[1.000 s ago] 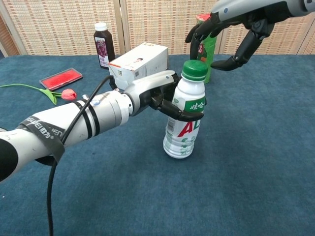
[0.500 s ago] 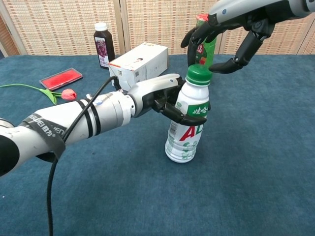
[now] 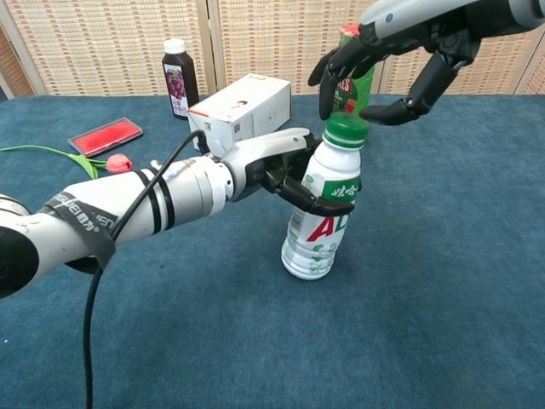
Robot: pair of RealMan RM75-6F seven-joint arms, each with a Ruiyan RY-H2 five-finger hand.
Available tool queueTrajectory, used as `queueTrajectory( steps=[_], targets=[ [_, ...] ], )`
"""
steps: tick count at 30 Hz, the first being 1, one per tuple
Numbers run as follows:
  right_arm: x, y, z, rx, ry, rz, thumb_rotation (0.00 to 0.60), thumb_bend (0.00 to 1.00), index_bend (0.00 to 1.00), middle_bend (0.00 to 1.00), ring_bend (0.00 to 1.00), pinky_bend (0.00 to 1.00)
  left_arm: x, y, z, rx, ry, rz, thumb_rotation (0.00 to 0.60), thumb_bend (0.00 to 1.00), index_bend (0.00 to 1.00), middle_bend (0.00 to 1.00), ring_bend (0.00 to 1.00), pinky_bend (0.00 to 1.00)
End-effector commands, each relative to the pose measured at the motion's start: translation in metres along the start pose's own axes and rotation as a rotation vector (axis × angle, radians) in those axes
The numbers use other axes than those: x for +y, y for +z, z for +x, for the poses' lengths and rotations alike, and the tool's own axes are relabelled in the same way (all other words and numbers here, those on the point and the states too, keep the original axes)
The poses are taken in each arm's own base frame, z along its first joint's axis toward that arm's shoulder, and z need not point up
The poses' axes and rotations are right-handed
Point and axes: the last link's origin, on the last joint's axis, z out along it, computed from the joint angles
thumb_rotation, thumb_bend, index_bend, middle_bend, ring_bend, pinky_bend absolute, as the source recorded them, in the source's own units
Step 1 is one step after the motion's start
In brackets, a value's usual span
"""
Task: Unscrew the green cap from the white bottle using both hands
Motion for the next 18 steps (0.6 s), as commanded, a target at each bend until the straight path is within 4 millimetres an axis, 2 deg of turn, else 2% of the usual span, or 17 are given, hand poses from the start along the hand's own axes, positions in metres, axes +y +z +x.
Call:
queueTrajectory(
  steps=[1, 7, 12, 18],
  targets=[
    [-0.002, 0.001, -0.001, -0.014, 0.040, 0.017, 0.498, 0.52, 0.44, 0.00, 0.00, 0.00, -0.001, 0.000, 0.000, -0.003, 0.010, -0.004, 0.600, 0.94, 0.76, 0.91, 0.57, 0.94],
    [-0.005, -0.001, -0.001, -0.044, 0.102, 0.055, 0.500, 0.56, 0.51, 0.00, 0.00, 0.00, 0.000, -0.001, -0.001, -0.008, 0.019, -0.012, 0.600, 0.94, 0.76, 0.91, 0.57, 0.94],
    [-0.003, -0.004, 0.005, 0.021, 0.125, 0.071, 0.501, 0.56, 0.48, 0.00, 0.00, 0.00, -0.002, -0.002, -0.001, -0.010, 0.028, -0.010, 0.600, 0.94, 0.76, 0.91, 0.57, 0.94],
    [0.012, -0.009, 0.013, 0.083, 0.093, 0.040, 0.502, 0.56, 0.46, 0.00, 0.00, 0.00, -0.003, -0.003, 0.002, 0.000, 0.033, -0.008, 0.600, 0.94, 0.76, 0.91, 0.57, 0.94]
  ],
)
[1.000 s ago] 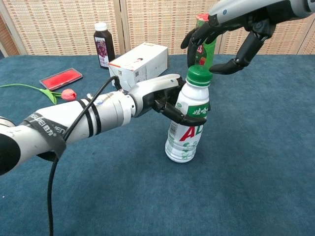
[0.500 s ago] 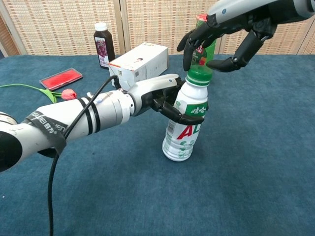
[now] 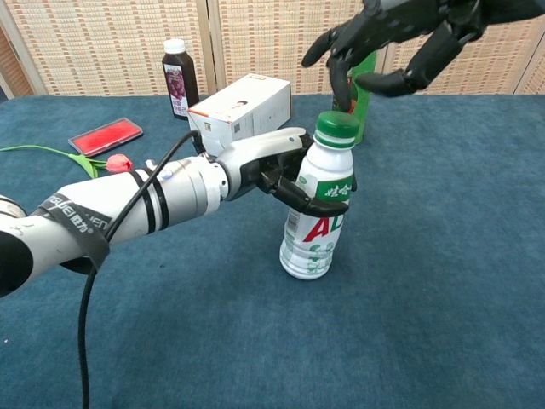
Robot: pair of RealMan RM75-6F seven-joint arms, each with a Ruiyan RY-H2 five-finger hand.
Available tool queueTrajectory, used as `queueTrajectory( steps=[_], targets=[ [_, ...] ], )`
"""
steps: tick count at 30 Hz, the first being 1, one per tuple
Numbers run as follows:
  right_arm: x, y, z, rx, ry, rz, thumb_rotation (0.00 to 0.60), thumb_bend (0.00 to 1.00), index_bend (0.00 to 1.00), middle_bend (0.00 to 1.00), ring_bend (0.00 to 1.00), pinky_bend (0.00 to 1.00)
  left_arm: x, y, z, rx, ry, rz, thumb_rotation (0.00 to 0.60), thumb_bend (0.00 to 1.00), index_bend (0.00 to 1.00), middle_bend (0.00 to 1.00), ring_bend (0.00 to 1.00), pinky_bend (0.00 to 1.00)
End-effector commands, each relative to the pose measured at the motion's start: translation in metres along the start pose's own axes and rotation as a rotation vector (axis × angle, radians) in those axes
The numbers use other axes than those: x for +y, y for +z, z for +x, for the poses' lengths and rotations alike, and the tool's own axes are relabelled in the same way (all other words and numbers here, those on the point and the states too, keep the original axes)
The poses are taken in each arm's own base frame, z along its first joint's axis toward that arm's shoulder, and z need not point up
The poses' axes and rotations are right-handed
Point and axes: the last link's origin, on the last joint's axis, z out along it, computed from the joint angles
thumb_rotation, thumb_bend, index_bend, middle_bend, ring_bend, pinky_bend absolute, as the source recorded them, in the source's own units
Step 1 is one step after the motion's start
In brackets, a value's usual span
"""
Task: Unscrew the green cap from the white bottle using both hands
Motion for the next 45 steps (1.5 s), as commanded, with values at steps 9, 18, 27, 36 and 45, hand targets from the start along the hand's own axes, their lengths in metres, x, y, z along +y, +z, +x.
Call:
queueTrajectory(
  steps=[9, 18, 27, 36, 45],
  targets=[
    [0.021, 0.001, -0.002, 0.029, -0.106, -0.066, 0.501, 0.56, 0.38, 0.00, 0.00, 0.00, 0.002, 0.001, -0.003, -0.006, 0.003, -0.003, 0.600, 0.93, 0.76, 0.91, 0.57, 0.94],
    [0.024, 0.001, -0.005, 0.028, -0.126, -0.105, 0.500, 0.56, 0.27, 0.00, 0.00, 0.00, 0.001, 0.001, -0.003, -0.007, 0.010, 0.008, 0.600, 0.93, 0.76, 0.91, 0.57, 0.94],
    [0.019, 0.001, -0.009, -0.017, -0.124, -0.107, 0.500, 0.56, 0.30, 0.00, 0.00, 0.00, 0.002, 0.003, -0.004, -0.008, 0.011, 0.007, 0.600, 0.93, 0.76, 0.91, 0.57, 0.94],
    [0.012, 0.003, -0.010, -0.033, -0.112, -0.095, 0.500, 0.56, 0.30, 0.00, 0.00, 0.00, 0.003, 0.004, -0.005, -0.009, 0.011, 0.004, 0.600, 0.93, 0.76, 0.91, 0.57, 0.94],
    [0.004, 0.002, -0.010, -0.048, -0.080, -0.064, 0.500, 0.56, 0.28, 0.00, 0.00, 0.00, 0.005, 0.005, -0.006, -0.011, 0.008, 0.000, 0.600, 0.93, 0.76, 0.91, 0.57, 0.94]
  ],
)
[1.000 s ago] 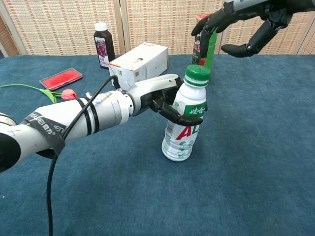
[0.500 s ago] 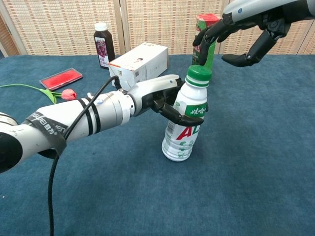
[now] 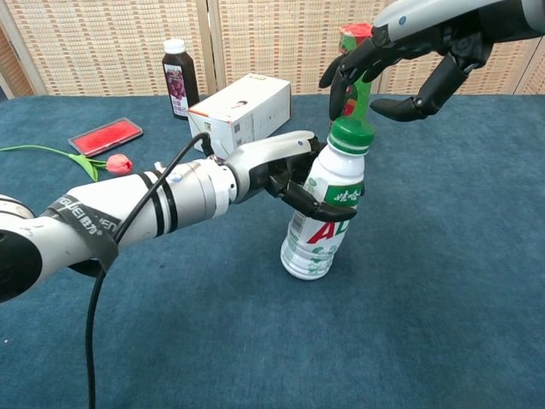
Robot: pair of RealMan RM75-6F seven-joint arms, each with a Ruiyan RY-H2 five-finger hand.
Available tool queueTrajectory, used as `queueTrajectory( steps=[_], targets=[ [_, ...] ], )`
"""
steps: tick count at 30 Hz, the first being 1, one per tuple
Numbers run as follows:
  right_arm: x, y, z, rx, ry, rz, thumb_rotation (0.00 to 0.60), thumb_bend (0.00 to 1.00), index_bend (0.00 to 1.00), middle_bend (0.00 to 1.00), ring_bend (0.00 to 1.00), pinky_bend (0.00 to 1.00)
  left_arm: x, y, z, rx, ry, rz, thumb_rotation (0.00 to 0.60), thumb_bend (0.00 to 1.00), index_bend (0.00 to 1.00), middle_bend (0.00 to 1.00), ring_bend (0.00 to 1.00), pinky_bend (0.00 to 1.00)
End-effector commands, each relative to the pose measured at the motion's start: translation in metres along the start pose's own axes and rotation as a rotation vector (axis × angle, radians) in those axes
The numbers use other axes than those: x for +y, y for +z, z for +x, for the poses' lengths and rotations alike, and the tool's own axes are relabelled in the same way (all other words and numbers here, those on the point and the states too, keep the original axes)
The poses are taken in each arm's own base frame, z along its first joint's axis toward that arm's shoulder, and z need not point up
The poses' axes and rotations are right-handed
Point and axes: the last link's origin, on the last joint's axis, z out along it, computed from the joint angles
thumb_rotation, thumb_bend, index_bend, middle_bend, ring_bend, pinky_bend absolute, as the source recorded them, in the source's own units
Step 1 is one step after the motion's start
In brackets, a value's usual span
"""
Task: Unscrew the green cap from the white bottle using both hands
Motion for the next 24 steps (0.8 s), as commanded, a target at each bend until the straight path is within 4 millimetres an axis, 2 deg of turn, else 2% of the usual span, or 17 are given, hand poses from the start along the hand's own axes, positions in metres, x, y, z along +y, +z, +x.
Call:
queueTrajectory(
  steps=[1, 8, 17, 24],
  targets=[
    [-0.002, -0.001, 0.000, -0.001, 0.003, 0.008, 0.500, 0.56, 0.28, 0.00, 0.00, 0.00, 0.000, 0.000, 0.001, 0.002, -0.001, 0.001, 0.600, 0.93, 0.76, 0.91, 0.57, 0.94],
    [-0.006, -0.007, -0.001, -0.027, 0.040, 0.032, 0.500, 0.56, 0.32, 0.00, 0.00, 0.00, -0.005, 0.001, 0.003, 0.009, -0.010, 0.015, 0.600, 0.93, 0.76, 0.91, 0.57, 0.94],
    [-0.003, -0.016, 0.002, -0.016, 0.018, 0.029, 0.501, 0.56, 0.35, 0.00, 0.00, 0.00, -0.010, 0.002, 0.010, 0.025, -0.012, 0.024, 0.600, 0.93, 0.76, 0.91, 0.57, 0.94],
    [0.009, -0.019, 0.011, 0.089, 0.022, 0.015, 0.502, 0.56, 0.24, 0.00, 0.00, 0.00, -0.012, 0.000, 0.012, 0.028, -0.007, 0.027, 0.600, 0.93, 0.76, 0.91, 0.57, 0.94]
  ],
)
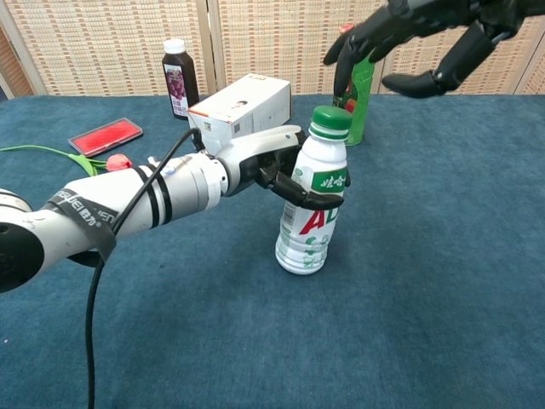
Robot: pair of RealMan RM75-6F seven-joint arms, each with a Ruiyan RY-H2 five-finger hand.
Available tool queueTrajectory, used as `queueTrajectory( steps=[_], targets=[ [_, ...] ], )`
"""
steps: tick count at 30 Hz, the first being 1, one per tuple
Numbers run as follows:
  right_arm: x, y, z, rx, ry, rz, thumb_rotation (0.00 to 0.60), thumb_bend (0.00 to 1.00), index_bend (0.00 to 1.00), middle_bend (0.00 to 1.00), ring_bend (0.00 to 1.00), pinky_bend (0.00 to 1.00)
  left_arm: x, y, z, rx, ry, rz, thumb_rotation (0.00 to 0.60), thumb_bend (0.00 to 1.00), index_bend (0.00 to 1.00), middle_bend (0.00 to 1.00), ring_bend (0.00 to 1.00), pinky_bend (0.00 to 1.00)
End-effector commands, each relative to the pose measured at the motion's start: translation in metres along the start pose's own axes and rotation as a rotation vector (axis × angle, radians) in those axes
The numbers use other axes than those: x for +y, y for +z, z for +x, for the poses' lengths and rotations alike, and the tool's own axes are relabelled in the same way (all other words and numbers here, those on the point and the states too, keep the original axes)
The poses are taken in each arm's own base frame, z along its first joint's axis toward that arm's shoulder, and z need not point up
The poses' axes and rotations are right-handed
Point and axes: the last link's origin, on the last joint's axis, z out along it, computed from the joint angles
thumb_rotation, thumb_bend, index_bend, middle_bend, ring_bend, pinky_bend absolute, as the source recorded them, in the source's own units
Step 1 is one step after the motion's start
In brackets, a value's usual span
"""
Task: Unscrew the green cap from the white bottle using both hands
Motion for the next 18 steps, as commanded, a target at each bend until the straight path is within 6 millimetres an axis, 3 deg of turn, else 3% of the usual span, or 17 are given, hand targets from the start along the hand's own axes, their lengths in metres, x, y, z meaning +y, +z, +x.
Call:
queueTrajectory(
  steps=[1, 8, 18],
  targets=[
    [0.010, -0.001, 0.002, 0.036, -0.021, -0.022, 0.502, 0.56, 0.23, 0.00, 0.00, 0.00, 0.001, 0.000, 0.000, 0.001, -0.001, -0.001, 0.600, 0.93, 0.76, 0.91, 0.57, 0.94],
    [0.024, 0.005, -0.005, 0.026, -0.074, -0.085, 0.503, 0.56, 0.23, 0.00, 0.00, 0.00, 0.005, -0.001, -0.002, -0.002, 0.003, -0.012, 0.600, 0.92, 0.76, 0.91, 0.57, 0.94],
    [0.017, 0.013, -0.013, -0.025, -0.070, -0.097, 0.504, 0.56, 0.23, 0.00, 0.00, 0.00, 0.009, 0.001, -0.005, -0.008, 0.011, -0.013, 0.600, 0.92, 0.76, 0.91, 0.57, 0.94]
  ],
)
